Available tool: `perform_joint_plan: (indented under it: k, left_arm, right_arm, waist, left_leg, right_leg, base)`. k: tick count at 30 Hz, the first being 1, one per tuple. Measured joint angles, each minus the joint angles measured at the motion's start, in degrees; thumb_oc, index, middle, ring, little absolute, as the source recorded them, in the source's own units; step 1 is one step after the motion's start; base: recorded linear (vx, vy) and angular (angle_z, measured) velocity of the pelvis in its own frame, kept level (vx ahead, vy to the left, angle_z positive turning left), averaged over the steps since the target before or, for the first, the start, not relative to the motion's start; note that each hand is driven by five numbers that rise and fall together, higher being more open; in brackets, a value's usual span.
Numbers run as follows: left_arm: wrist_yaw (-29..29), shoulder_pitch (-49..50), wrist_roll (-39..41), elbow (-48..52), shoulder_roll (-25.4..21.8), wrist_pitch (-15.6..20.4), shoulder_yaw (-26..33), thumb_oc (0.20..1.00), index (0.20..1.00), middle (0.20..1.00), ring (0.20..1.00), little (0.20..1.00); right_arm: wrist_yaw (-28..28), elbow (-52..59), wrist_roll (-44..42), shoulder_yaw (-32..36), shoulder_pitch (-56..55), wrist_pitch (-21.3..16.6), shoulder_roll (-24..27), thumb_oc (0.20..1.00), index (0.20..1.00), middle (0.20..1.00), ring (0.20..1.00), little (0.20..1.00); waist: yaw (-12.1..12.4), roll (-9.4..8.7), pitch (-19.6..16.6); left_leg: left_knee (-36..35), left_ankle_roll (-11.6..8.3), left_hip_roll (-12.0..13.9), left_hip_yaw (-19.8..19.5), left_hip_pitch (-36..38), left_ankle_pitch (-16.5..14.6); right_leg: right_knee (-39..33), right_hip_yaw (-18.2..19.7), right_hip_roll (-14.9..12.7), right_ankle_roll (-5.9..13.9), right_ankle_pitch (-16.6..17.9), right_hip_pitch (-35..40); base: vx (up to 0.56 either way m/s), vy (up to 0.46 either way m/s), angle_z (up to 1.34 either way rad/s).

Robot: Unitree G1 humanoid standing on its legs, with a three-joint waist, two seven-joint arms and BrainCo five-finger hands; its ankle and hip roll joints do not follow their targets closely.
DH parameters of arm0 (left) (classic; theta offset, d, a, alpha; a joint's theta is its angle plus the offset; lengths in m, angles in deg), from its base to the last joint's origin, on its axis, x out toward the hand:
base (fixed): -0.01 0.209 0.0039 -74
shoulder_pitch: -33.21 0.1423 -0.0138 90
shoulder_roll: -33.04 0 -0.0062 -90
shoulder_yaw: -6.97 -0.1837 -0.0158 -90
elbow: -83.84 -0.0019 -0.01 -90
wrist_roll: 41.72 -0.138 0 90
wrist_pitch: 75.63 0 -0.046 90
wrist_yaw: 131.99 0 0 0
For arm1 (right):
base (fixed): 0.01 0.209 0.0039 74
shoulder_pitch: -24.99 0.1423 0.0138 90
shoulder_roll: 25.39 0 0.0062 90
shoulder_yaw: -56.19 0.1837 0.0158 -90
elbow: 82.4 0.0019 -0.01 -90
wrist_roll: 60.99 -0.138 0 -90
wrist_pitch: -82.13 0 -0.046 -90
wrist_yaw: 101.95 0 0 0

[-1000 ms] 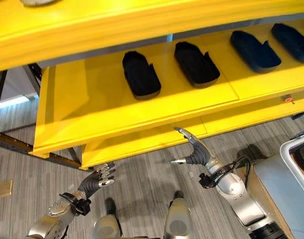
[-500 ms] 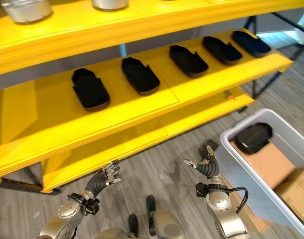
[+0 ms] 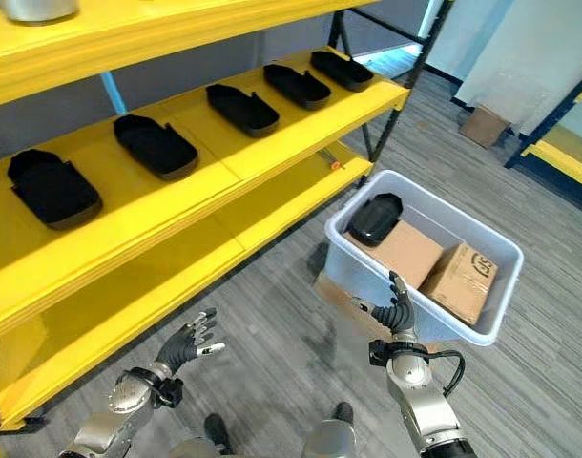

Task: Move parts from the plastic box to the shelf.

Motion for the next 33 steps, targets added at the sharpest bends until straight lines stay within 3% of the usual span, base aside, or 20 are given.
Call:
perform_joint_plan:
  k: [1, 2, 3, 4, 5, 6, 8, 11, 13, 16, 17, 18, 20, 23, 25, 26, 29, 30, 31, 33]
  left_arm:
    - [0.06, 1.34, -0.03, 0.01, 0.07, 0.02, 0.98, 1.0, 1.0, 1.0, 1.0, 1.0]
    - [0.06, 1.34, -0.03, 0.01, 0.07, 0.02, 0.98, 1.0, 1.0, 1.0, 1.0, 1.0]
    - [0.36, 4.5, -0.08, 0.34, 2.76, -0.02, 1.52, 1.0, 1.0, 1.0, 1.0, 1.0]
    - [0.43, 4.92, -0.09, 0.36, 4.53, -0.05, 1.31, 1.0, 1.0, 1.0, 1.0, 1.0]
    - [0.64, 4.42, -0.03, 0.46, 6.52, 0.06, 1.31, 1.0, 1.0, 1.0, 1.0, 1.0]
    - [1.04, 3.79, 0.23, 0.52, 8.35, 0.23, 1.29, 1.0, 1.0, 1.0, 1.0, 1.0]
    - [0.91, 1.8, 1.68, 0.39, 9.26, 0.19, 1.18, 1.0, 1.0, 1.0, 1.0, 1.0]
    - [1.53, -1.05, 3.54, 0.35, 9.23, 0.37, 1.43, 1.0, 1.0, 1.0, 1.0, 1.0]
    - [2.2, -2.13, 5.16, 0.39, 9.14, 0.82, 1.79, 1.0, 1.0, 1.0, 1.0, 1.0]
    - [3.3, -1.98, 6.67, -0.03, 9.15, 1.9, 2.47, 1.0, 1.0, 1.0, 1.0, 1.0]
    - [4.04, -1.42, 7.18, -0.63, 9.58, 2.45, 2.89, 1.0, 1.0, 1.0, 1.0, 1.0]
    - [4.64, -0.7, 7.35, -0.56, 9.55, 2.67, 2.94, 1.0, 1.0, 1.0, 1.0, 1.0]
    - [4.63, -0.88, 7.34, 0.38, 9.41, 2.73, 2.93, 1.0, 1.0, 1.0, 1.0, 1.0]
    - [4.47, -2.14, 7.32, 0.63, 9.13, 2.89, 3.43, 1.0, 1.0, 1.0, 1.0, 1.0]
    - [4.49, -2.58, 7.3, 0.42, 9.15, 2.86, 3.43, 1.0, 1.0, 1.0, 1.0, 1.0]
    - [4.48, -2.52, 7.26, 0.32, 9.23, 2.79, 3.33, 1.0, 1.0, 1.0, 1.0, 1.0]
    - [4.56, -2.67, 7.21, 0.43, 9.14, 2.83, 3.58, 1.0, 1.0, 1.0, 1.0, 1.0]
    - [4.09, -3.51, 7.34, 0.07, 8.82, 2.87, 3.98, 1.0, 1.0, 1.0, 1.0, 1.0]
    - [3.39, -3.31, 7.42, -0.22, 8.59, 2.9, 4.38, 1.0, 1.0, 1.0, 1.0, 1.0]
    - [2.41, -3.1, 7.6, -0.41, 8.64, 2.87, 4.38, 1.0, 1.0, 1.0, 1.0, 1.0]
  right_arm:
    - [-0.01, -0.6, -0.01, 0.06, 0.91, 0.03, 0.08, 1.0, 1.0, 1.0, 1.0, 1.0]
    - [-0.01, -0.6, -0.01, 0.06, 0.91, 0.03, 0.08, 1.0, 1.0, 1.0, 1.0, 1.0]
    - [0.22, -1.72, -0.01, 0.04, 3.52, 0.55, 1.08, 1.0, 1.0, 1.0, 1.0, 1.0]
    - [0.23, -1.88, 0.0, 0.04, 4.01, 0.72, 2.48, 1.0, 1.0, 1.0, 1.0, 1.0]
    - [0.16, -2.8, 0.29, 0.16, 4.8, 0.66, 4.22, 1.0, 1.0, 1.0, 1.0, 1.0]
    - [0.05, -4.95, 1.55, 0.14, 6.41, 0.74, 5.61, 1.0, 1.0, 1.0, 1.0, 1.0]
    - [-0.48, -5.08, 3.5, 0.22, 6.92, 0.68, 5.92, 1.0, 1.0, 1.0, 1.0, 1.0]
    - [-1.85, -4.8, 6.36, -0.02, 6.79, 0.62, 5.81, 1.0, 1.0, 1.0, 1.0, 1.0]
    - [-2.45, -5.13, 6.72, -0.13, 6.69, 0.48, 5.77, 1.0, 1.0, 1.0, 1.0, 1.0]
    - [-2.39, -5.05, 6.82, -0.33, 7.08, -0.89, 5.67, 1.0, 1.0, 1.0, 1.0, 1.0]
    - [-1.92, -5.38, 6.85, -1.4, 8.28, -1.56, 5.7, 1.0, 1.0, 1.0, 1.0, 1.0]
    - [-1.27, -5.27, 6.89, -2.31, 9.14, -2.38, 5.59, 1.0, 1.0, 1.0, 1.0, 1.0]
    - [-0.34, -5.22, 7.16, -2.24, 8.72, -2.71, 5.6, 1.0, 1.0, 1.0, 1.0, 1.0]
    - [0.87, -4.54, 8.56, -2.63, 7.17, -2.74, 5.59, 1.0, 1.0, 1.0, 1.0, 1.0]
    - [1.5, -3.56, 8.99, -2.57, 7.16, -2.89, 5.75, 1.0, 1.0, 1.0, 1.0, 1.0]
    - [1.71, -3.9, 8.98, -2.59, 7.29, -3.07, 5.45, 1.0, 1.0, 1.0, 1.0, 1.0]
    - [2.59, -4.23, 8.98, -3.08, 6.89, -3.15, 5.21, 1.0, 1.0, 1.0, 1.0, 1.0]
    - [2.64, -4.68, 9.02, -3.38, 7.1, -3.18, 4.61, 1.0, 1.0, 1.0, 1.0, 1.0]
    - [2.98, -4.66, 8.99, -4.83, 6.86, -2.95, 4.5, 1.0, 1.0, 1.0, 1.0, 1.0]
    - [3.91, -4.26, 8.97, -5.16, 6.6, -2.6, 4.53, 1.0, 1.0, 1.0, 1.0, 1.0]
  waist:
    - [0.49, -0.09, -0.13]
    - [0.49, -0.09, -0.13]
    - [0.37, 4.36, 0.46]
    - [0.11, 6.19, -0.05]
    - [-0.11, 7.9, -0.11]
    - [0.05, 8.99, -0.29]
    - [0.05, 9.06, 0.05]
    - [0.34, 8.4, 0.01]
    - [0.0, 8.15, 0.09]
    - [0.77, 7.83, 0.01]
    - [1.26, 7.08, 0.16]
    - [1.28, 6.56, 0.53]
    - [1.0, 6.19, 0.95]
    - [0.23, 6.47, 1.03]
    - [-0.06, 7.9, 1.32]
    - [0.17, 8.38, 1.58]
    - [1.17, 8.75, 1.78]
    - [1.09, 7.62, 2.98]
    - [1.68, 6.91, 3.45]
    - [2.0, 7.24, 3.73]
  left_leg:
    - [-0.09, -2.19, 1.77, 1.47, 1.16, 0.64]
    - [-0.09, -2.19, 1.77, 1.47, 1.16, 0.64]
    - [-0.82, -3.76, 7.27, 3.27, 3.57, 1.38]
    - [-1.49, -3.71, 9.07, 3.21, 3.88, 1.64]
    - [-1.35, -3.93, 10.72, 2.94, 4.19, 2.01]
    - [-0.38, -4.35, 12.13, 3.51, 4.54, 2.15]
    - [3.27, -3.86, 13.75, 4.54, 3.27, 2.16]
    - [5.58, -1.12, 14.25, 3.04, 3.38, 4.31]
    - [7.3, -0.21, 14.95, 0.83, 3.3, 7.47]
    - [14.88, -0.34, 17.93, -1.5, 1.83, 13.46]
    - [20.06, -1.99, 17.46, -6.37, -0.49, 10.41]
    - [18.89, -4.24, 12.56, -10.68, -1.35, 1.27]
    - [17.71, -2.58, 6.95, -10.73, -4.52, -2.7]
    - [10.08, -1.48, 3.79, -9.67, -6.31, -2.16]
    - [5.63, 0.35, 4.21, -10.99, -5.92, 2.38]
    - [5.58, -0.69, 4.31, -12.06, -5.25, 2.33]
    - [5.57, -0.86, 2.2, -13.04, -4.5, 2.22]
    - [9.75, -2.57, 1.89, -15.21, -6.42, 0.47]
    - [12.2, -2.42, 3.71, -16.81, -8.46, -1.25]
    - [7.51, -3.94, 9.22, -17.56, -8.69, -0.25]
  right_leg:
    - [-1.08, -2.32, 1.88, -2.14, -4.26, 0.68]
    - [-1.08, -2.32, 1.88, -2.14, -4.26, 0.68]
    - [-1.51, -2.7, 8.22, -4.52, -4.45, 0.16]
    - [-2.5, -2.81, 10.44, -5.91, -4.9, -0.07]
    - [-2.08, -3.78, 11.84, -7.18, -6.02, -0.56]
    - [2.64, -9.91, 10.54, -8.36, -7.56, -2.95]
    - [9.45, -11.01, 9.69, -9.42, -10.92, -5.65]
    - [16.14, -8.52, 9.3, -10.6, -15.51, -9.29]
    - [18.13, -8.02, 9.56, -11.7, -17.34, -9.81]
    - [17.69, -4.73, 13.03, -14.98, -18.15, -9.49]
    - [16.85, -1.15, 14.2, -16.53, -17.48, -9.21]
    - [13.18, 1.97, 14.82, -17.88, -15.97, -7.97]
    - [8.58, 3.56, 15.49, -18.05, -13.77, -5.72]
    - [7.07, 3.3, 17.43, -17.59, -14.19, -3.44]
    - [8.02, 4.07, 18.59, -16.84, -15.59, -3.71]
    - [8.98, 4.63, 18.54, -16.14, -16.61, -3.96]
    - [10.78, 4.47, 15.57, -14.13, -17.63, -4.98]
    - [10.2, 5.6, 14.1, -14.97, -18.18, -3.76]
    - [9.13, 5.79, 13.45, -15.2, -18.0, -2.67]
    - [9.13, 7.19, 12.94, -15.12, -17.87, -1.72]
  base:
    - [0.13, -0.418, -0.58]
    - [0.03, -0.26, -1.02]
    - [0.09, -0.4, -0.98]
    - [0.11, -0.452, -1.15]
    - [0.14, -0.507, -0.76]
    - [0.09, -0.35, -0.79]
    - [0.09, -0.333, -0.42]
    - [0.09, -0.378, -0.35]
    - [0.12, -0.342, -0.37]
    - [0.17, -0.238, -0.76]
    - [0.16, -0.248, -1.46]
    - [0.15, -0.211, -1.38]
    - [0.14, -0.051, -0.76]
    - [0.16, 0.074, -0.21]
    - [0.14, 0.094, -0.26]
    - [0.08, 0.062, -0.32]
    - [0.21, 0.242, -0.29]
    - [0.23, 0.299, -0.02]
    - [0.19, 0.273, -0.16]
    - [0.18, 0.264, -0.28]
